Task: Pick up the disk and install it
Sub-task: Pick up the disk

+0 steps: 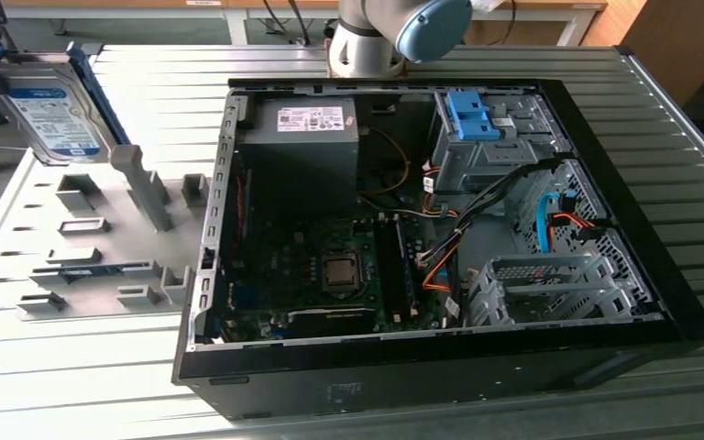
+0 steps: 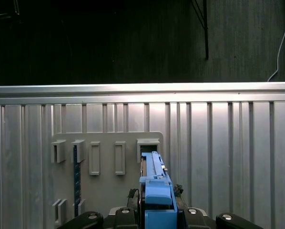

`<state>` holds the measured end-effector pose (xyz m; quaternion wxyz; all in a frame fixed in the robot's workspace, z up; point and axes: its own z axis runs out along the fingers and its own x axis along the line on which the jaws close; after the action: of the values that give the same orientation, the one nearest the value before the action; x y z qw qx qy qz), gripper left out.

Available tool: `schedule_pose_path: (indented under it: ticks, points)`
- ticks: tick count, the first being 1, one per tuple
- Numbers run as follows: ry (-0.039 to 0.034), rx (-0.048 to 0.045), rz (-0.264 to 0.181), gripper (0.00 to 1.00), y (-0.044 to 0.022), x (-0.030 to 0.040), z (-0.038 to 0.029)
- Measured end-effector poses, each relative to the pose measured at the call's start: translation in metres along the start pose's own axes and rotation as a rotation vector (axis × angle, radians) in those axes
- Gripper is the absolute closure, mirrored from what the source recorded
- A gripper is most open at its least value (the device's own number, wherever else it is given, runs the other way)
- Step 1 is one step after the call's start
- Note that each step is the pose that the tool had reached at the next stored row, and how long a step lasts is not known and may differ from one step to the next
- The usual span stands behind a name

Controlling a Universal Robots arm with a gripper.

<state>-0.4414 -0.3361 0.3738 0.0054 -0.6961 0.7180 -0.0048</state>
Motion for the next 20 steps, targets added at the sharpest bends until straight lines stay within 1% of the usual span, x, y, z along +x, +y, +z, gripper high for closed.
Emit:
schedule_pose_path:
  ticks: [20]
  points:
    - [0.0,0.0,0.0,0.64,-0.0001,0.0,-0.006]
